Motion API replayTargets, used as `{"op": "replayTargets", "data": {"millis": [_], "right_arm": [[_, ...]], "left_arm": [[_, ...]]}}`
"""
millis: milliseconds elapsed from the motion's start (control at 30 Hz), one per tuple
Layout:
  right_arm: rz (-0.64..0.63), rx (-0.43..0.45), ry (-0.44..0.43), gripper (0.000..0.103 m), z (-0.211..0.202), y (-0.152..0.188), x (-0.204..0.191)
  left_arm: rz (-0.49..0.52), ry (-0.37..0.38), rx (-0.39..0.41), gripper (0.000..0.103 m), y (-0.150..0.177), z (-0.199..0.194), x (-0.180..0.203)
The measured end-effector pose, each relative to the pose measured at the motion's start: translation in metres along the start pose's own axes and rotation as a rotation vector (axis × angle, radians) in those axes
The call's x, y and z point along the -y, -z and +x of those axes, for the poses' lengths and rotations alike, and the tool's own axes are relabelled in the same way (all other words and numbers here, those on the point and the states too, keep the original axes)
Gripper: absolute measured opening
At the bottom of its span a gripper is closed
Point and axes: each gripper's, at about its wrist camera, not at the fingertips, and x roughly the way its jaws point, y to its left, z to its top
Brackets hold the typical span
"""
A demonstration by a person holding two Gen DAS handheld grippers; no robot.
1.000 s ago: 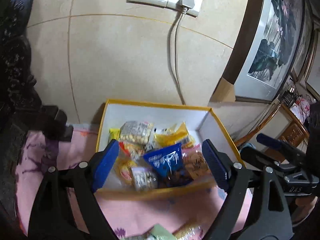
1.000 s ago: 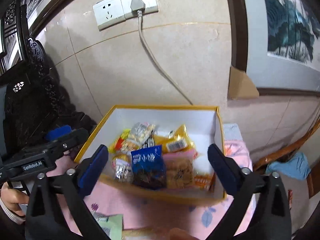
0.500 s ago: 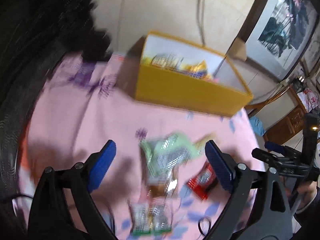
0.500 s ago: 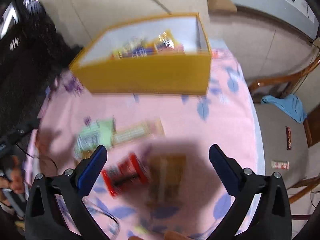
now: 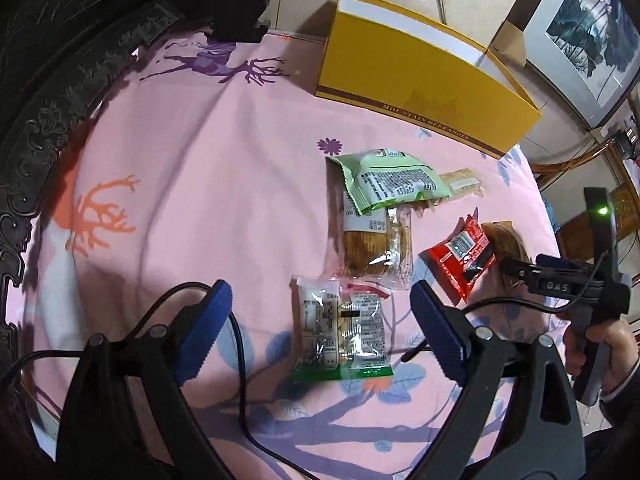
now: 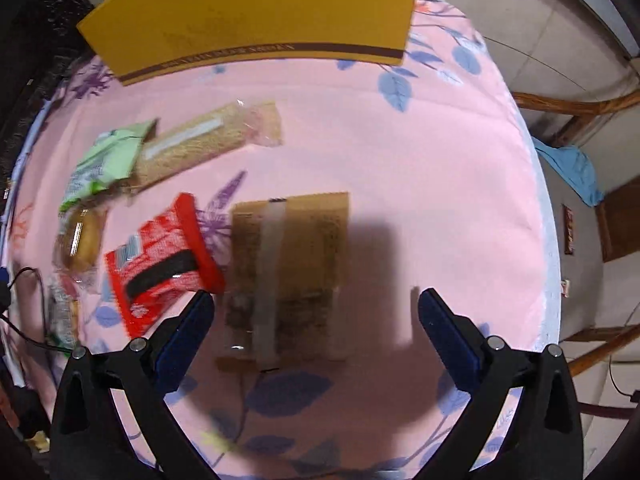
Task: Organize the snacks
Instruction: 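Move both open tools back to the remaining packets on the cloth, then grasp the brown bread packet with the right tool while the left tool grasps the clear printed packet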
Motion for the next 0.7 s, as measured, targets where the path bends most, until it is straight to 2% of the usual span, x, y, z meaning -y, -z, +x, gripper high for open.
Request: {"op": "replayTargets", "data": {"millis": [133, 333, 467, 500, 700], "right_arm": [[-0.018, -0.002, 0.008, 0.098, 0.002, 0.000, -0.004], [-0.067, 0.012, 0.051, 0.082, 0.003, 0.002, -0.013], [-0.093, 0.039, 0.041, 0.050, -0.004, 0.006, -0.014], [-0.084, 0.036, 0.031, 0.047, -0.006, 0.008, -0.012], [-0.051, 0.012, -0.017, 0.045, -0.021, 0.037, 0.001]], "left_arm": [[0.000, 0.000, 0.000, 0.092, 0.000, -0.001, 0.000], [-0.002, 0.000, -0.010, 0.092, -0.001, -0.001, -0.002], [-0.017, -0.010, -0.017, 0.092, -0.001, 0.001, -0.007], [-0.022, -0.013, -0.021, 0.092, -0.001, 0.001, -0.009], [-0.014, -0.020, -0.038, 0.092, 0.001, 0.006, -0.007]]}}
